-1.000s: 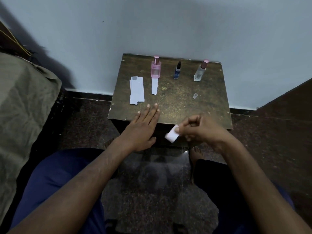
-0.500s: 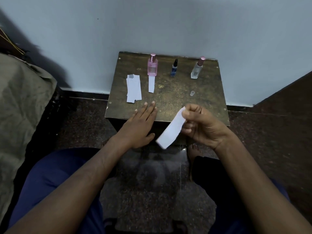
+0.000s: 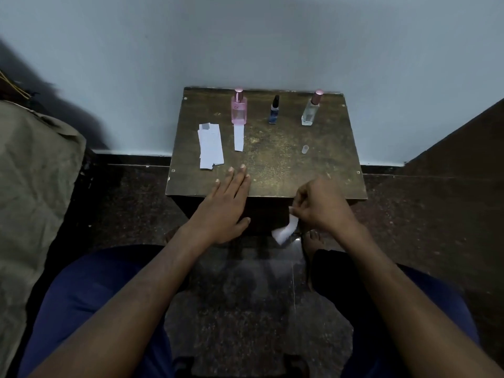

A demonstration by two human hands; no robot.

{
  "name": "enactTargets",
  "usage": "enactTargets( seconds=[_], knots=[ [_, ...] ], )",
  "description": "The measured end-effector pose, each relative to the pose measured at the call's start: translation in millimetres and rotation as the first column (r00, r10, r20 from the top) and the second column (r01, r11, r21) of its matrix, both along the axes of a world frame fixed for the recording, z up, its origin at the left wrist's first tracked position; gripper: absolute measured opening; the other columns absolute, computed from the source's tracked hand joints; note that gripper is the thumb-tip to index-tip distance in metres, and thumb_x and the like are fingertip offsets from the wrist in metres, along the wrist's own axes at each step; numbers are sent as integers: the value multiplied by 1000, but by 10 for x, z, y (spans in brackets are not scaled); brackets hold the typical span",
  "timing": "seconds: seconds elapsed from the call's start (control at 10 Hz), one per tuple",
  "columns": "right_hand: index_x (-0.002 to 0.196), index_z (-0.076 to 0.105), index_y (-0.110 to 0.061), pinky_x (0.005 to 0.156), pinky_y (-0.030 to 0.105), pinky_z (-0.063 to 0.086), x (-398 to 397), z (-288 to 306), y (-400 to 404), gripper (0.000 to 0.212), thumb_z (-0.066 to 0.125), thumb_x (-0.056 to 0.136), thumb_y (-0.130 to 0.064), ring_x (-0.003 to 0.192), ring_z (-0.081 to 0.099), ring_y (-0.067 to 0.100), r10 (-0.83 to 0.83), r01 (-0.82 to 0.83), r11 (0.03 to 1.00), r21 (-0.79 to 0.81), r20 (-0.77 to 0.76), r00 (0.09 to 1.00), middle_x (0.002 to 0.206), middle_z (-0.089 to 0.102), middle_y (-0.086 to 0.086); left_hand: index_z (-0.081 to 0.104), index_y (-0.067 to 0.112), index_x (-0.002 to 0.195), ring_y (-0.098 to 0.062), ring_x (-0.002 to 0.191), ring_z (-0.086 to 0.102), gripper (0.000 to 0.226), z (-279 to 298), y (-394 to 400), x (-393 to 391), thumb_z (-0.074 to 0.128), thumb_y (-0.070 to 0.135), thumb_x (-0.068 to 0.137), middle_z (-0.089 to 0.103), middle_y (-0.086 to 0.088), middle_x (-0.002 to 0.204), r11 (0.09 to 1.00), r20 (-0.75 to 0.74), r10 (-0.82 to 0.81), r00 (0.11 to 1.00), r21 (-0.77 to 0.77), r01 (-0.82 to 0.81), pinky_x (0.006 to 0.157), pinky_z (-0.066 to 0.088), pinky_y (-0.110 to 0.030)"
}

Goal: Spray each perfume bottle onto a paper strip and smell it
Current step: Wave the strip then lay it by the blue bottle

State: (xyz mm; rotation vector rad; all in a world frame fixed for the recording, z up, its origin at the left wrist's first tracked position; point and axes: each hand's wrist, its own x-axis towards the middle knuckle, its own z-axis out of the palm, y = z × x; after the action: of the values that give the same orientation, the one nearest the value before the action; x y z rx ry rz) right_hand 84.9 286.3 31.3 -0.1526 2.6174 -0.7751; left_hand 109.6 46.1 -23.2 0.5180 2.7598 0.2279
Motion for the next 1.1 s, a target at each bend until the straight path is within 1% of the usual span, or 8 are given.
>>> enactTargets(
  seconds=[0.2, 0.3, 0.4, 0.6, 0.7, 0.8, 0.9, 1.1],
  knots=[
    [68, 73, -14, 46, 16, 41, 91, 322, 17, 24, 66, 87, -1, 47, 48, 4, 175, 513, 226, -828, 553, 815, 64, 59, 2, -16, 6, 166, -29, 162, -22, 106, -13, 113, -22, 61, 43, 103, -29, -13, 173, 1000, 6, -15, 1000, 25, 15, 134, 3, -48],
    [73, 77, -15, 50, 19, 44, 39, 105, 48, 15, 85, 84, -10, 48, 55, 3, -67, 181, 879, -442, 261, 963, 66, 69, 3, -15, 7, 167, -29, 162, -22, 106, -49, 84, -6, 59, 48, 103, -30, -12, 173, 1000, 8, -1, 1000, 20, 1, 134, 4, -48],
    [75, 80, -16, 55, 21, 45, 68, -34, 21, 14, 89, 84, -20, 52, 59, 3, -15, 27, 995, -97, 116, 993, 62, 70, -4, -15, 7, 167, -29, 162, -23, 105, -49, 15, 21, 57, 49, 104, -30, -12, 173, 1000, 15, 2, 1000, -6, -1, 134, 5, -49],
    [71, 73, -12, 43, 14, 40, 73, 279, 14, 11, 75, 79, -6, 45, 49, 3, 147, 515, 368, -775, 595, 790, 61, 61, 0, -14, 6, 167, -30, 163, -20, 99, 11, 117, -42, 54, 43, 105, -28, -13, 173, 1000, 6, -4, 1000, 9, 4, 134, 5, -48],
    [75, 79, -14, 49, 13, 42, 21, 0, 33, 14, 89, 84, -17, 55, 64, 0, -39, 54, 994, -91, 152, 988, 61, 68, -7, -13, 7, 167, -29, 163, -19, 104, -23, 41, -1, 57, 50, 104, -27, -12, 174, 1000, 2, 3, 1000, -9, -3, 133, 5, -48],
    [76, 81, -14, 55, 23, 48, 64, -29, 54, 12, 90, 83, -18, 59, 67, 13, 3, 43, 972, -233, 196, 981, 67, 74, 4, -13, 6, 167, -29, 163, -20, 104, -17, 36, -13, 57, 50, 104, -28, -13, 173, 1000, 2, 0, 1000, -16, 0, 132, 4, -47],
    [73, 75, -13, 47, 17, 42, 113, 213, 65, 9, 82, 78, -11, 49, 49, 6, 172, 436, 356, -826, 517, 839, 66, 59, 6, -14, 5, 167, -31, 162, -20, 107, -31, 81, -52, 62, 44, 102, -29, -15, 173, 999, 8, -25, 1000, -19, 25, 134, 6, -51],
    [74, 79, -14, 57, 25, 48, 39, -27, 109, 15, 89, 84, -19, 51, 60, 5, -80, 85, 992, -96, 62, 995, 61, 71, -2, -13, 5, 167, -32, 163, -19, 105, -56, 110, -1, 56, 53, 104, -27, -15, 173, 1000, -10, -16, 1000, -26, 16, 133, 7, -50]
  ],
)
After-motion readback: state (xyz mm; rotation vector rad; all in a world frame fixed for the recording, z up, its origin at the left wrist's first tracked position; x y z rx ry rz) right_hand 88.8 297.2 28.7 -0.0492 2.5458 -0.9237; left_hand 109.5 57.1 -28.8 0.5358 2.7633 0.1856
